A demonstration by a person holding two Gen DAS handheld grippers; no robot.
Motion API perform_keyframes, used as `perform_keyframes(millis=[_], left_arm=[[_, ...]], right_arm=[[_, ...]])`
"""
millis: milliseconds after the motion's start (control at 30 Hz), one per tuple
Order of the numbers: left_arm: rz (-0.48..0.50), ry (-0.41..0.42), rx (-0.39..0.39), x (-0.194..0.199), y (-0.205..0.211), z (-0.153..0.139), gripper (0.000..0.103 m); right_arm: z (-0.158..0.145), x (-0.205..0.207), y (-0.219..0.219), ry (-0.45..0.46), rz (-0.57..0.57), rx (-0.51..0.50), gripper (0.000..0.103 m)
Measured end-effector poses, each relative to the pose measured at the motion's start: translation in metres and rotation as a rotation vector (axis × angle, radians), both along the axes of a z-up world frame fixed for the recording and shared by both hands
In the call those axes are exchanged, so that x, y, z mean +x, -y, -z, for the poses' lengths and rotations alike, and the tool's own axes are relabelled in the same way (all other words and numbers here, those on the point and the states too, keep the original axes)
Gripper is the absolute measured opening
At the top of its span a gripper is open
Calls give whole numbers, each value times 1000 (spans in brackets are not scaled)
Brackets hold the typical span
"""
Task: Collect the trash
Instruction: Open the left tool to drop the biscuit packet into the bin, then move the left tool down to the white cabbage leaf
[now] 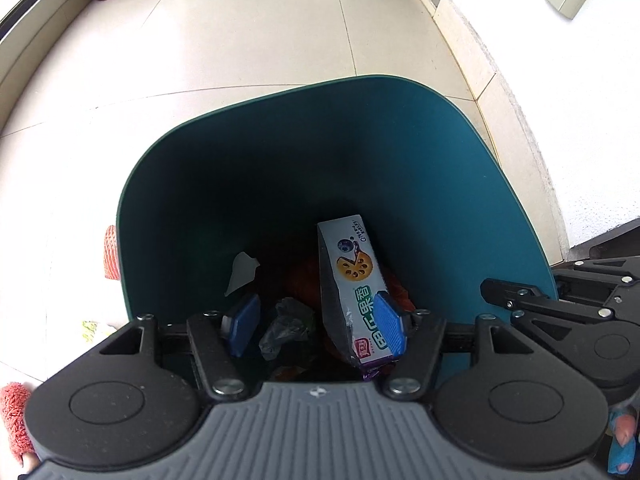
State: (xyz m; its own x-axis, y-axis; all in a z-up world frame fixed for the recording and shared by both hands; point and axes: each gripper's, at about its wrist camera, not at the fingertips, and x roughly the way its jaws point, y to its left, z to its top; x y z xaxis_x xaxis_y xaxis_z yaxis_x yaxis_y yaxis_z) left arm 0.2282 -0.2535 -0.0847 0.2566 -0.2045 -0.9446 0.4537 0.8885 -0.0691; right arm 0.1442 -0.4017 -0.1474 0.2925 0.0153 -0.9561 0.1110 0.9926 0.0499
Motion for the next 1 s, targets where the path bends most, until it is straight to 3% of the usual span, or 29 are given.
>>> perform_keyframes(millis=[167, 267, 333, 467, 600, 767, 1000], left_arm=[[-6, 37, -48, -12, -18, -22, 63], [-14, 62, -76, -20, -32, -33, 72], [-26, 79, -86, -24, -44, -41, 72], [-67, 98, -99, -28, -70, -52, 72], [-130, 108, -125, -26, -104, -56, 81], [-221, 101, -77, -14, -150, -43, 87], [-349, -18, -8, 17, -216, 14, 87]], right_arm=[[1, 0, -3, -2, -2, -4, 5], [1, 0, -2, 0, -1, -1, 6], [0, 0, -1, 2, 3, 2, 6], [-2, -1, -2, 7, -1, -5, 6], [-2, -2, -3, 8, -2, -5, 6], [-2, -2, -3, 7, -1, -4, 7], [-3, -1, -8, 5, -4, -16, 10]])
